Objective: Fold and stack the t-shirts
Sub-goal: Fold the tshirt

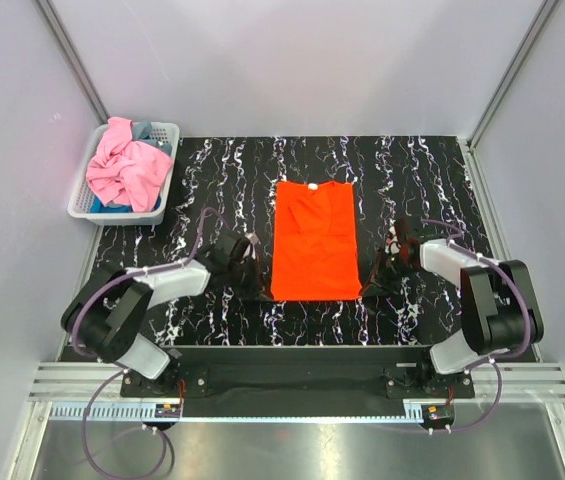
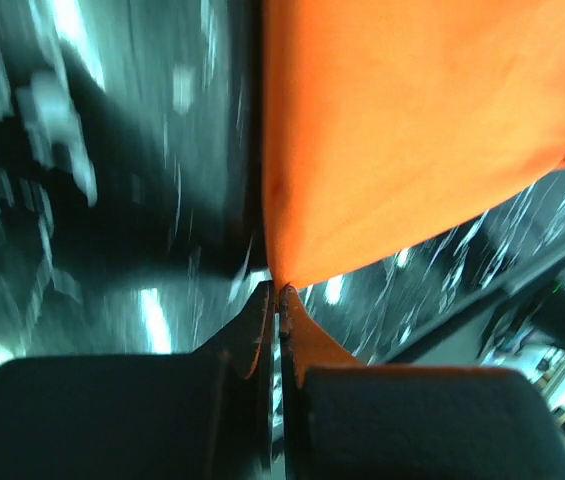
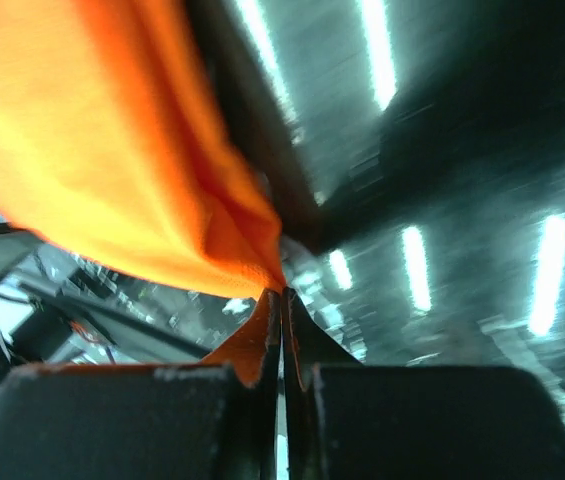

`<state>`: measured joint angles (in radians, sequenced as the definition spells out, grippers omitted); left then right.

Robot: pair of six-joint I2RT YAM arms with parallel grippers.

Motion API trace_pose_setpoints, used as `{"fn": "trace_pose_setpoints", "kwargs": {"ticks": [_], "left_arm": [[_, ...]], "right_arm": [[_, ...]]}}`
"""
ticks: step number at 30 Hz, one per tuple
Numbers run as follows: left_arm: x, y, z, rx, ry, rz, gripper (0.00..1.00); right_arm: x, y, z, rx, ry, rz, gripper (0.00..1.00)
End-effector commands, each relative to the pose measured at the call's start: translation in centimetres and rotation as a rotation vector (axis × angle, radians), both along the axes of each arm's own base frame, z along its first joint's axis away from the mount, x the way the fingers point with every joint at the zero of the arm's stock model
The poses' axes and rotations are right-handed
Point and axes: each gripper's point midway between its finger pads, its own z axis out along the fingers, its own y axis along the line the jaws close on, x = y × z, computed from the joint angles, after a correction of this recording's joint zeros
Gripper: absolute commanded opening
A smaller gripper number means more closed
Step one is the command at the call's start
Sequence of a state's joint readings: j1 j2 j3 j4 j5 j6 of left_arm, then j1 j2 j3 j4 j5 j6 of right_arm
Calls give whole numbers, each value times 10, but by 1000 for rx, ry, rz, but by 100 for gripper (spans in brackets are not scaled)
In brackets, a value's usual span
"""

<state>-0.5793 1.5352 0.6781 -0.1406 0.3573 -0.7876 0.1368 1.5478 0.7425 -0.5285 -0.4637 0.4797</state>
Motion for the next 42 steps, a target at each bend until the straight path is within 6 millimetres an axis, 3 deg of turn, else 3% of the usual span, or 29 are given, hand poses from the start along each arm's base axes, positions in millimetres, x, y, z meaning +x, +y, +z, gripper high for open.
{"fn": "trace_pose_setpoints", "kwargs": {"ticks": [1, 8, 15, 20, 30, 33, 38, 42], "left_arm": [[-22, 6, 1, 12, -11, -6, 0], [-57, 19, 5, 37, -3, 39, 0], [-60, 20, 37, -4, -66, 64, 0], [-63, 23, 36, 7, -63, 66, 0], [-46, 10, 72, -24, -125, 60, 0], [-41, 15, 80, 15, -144, 69, 0], [-21, 16, 108, 52, -221, 90, 0], [-3, 11, 126, 59, -258, 100, 0]], "right_arm": [[-10, 14, 14, -17, -25, -3, 0], [-40, 10, 30, -28, -49, -47, 0], [-59, 19, 46, 25, -89, -27, 0], [-68, 19, 47, 25, -85, -24, 0], [-55, 21, 78, 39, -170, -32, 0], [-51, 19, 88, 25, -192, -40, 0], [-35, 16, 111, -11, -242, -49, 0], [-10, 15, 134, -41, -308, -58, 0]]}}
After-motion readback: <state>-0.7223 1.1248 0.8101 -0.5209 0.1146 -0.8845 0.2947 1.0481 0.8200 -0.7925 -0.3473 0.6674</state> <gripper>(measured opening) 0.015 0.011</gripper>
